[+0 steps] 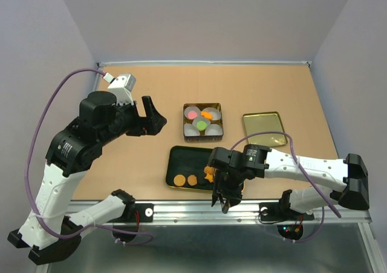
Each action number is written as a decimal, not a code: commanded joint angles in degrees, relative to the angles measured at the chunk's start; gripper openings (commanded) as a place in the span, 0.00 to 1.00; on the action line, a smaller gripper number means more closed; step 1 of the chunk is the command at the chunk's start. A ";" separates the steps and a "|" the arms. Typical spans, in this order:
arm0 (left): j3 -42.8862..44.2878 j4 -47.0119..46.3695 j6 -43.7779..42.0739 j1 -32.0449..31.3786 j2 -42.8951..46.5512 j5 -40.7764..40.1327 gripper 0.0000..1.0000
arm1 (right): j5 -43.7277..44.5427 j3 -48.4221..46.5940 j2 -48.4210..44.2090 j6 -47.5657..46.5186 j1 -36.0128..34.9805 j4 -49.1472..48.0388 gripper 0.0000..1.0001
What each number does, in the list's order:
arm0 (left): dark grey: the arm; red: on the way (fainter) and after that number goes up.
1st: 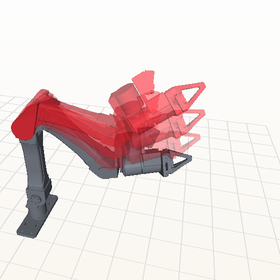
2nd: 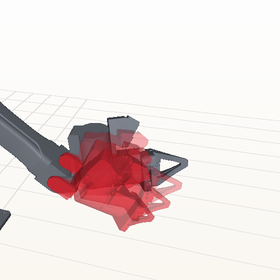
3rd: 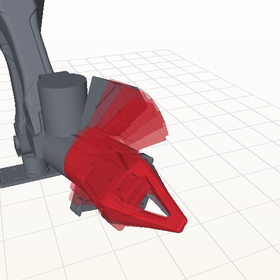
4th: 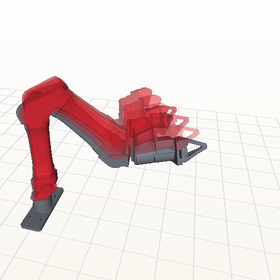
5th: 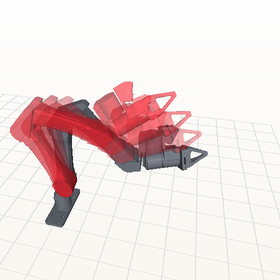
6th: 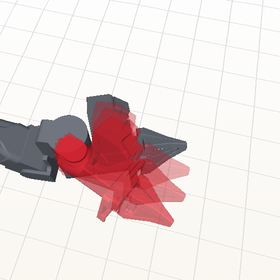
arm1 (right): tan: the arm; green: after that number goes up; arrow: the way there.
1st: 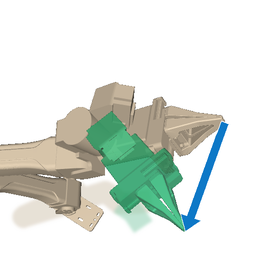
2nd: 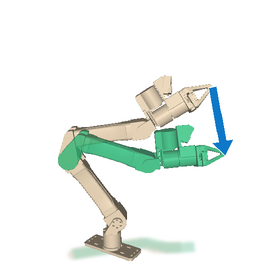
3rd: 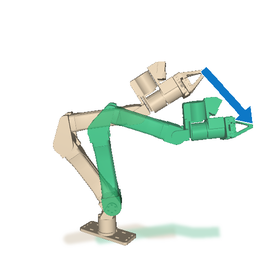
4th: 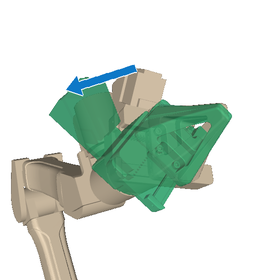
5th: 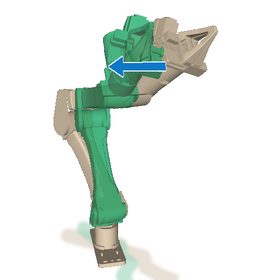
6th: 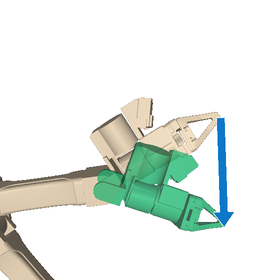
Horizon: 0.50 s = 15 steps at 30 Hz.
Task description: Pack the cookies
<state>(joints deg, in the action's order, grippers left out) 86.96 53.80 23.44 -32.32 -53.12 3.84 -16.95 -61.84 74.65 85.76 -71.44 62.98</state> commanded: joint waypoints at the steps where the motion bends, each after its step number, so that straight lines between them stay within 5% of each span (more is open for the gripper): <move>1: -0.30 -2.38 -0.33 -0.20 0.30 0.56 0.99 | 0.69 1.55 -1.09 1.34 -0.81 0.92 0.50; 15: -1.09 -2.65 -0.68 -0.20 -0.05 0.47 0.99 | -0.19 2.61 1.63 0.55 -1.16 -1.81 0.50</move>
<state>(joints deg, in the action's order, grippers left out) 86.70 53.34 23.42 -32.32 -53.17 4.05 -17.02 -60.12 75.55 85.91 -72.01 62.48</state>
